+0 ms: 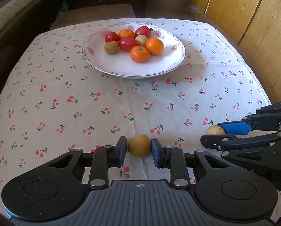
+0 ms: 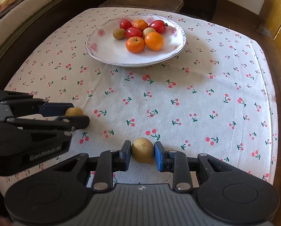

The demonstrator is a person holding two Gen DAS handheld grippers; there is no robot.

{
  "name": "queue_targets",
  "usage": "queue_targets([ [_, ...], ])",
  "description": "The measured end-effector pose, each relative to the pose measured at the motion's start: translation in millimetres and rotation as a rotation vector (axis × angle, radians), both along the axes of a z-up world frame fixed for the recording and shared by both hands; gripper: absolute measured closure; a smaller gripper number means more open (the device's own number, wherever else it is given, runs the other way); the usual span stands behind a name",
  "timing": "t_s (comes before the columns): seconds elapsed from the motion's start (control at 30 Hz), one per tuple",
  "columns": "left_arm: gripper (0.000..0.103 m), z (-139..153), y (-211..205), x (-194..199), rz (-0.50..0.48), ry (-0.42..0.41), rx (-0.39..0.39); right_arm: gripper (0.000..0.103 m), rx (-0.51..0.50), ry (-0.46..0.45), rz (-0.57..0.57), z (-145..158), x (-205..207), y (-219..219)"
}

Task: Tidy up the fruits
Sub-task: 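Carry both held kiwis over the white plate with both tools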

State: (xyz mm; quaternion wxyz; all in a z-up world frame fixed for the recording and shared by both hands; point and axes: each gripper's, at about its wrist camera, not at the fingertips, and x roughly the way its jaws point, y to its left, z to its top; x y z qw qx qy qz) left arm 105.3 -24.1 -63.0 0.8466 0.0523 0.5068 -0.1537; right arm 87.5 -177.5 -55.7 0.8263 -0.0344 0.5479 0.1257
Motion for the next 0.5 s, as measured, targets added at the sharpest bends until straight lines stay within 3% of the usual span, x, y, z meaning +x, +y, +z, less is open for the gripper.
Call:
queue_targets([
  [0.5, 0.069, 8.6, 0.8, -6.9, -0.001, -0.010, 0.007, 0.075, -0.007, -0.018, -0.005, 7.6, -7.8, 7.4],
])
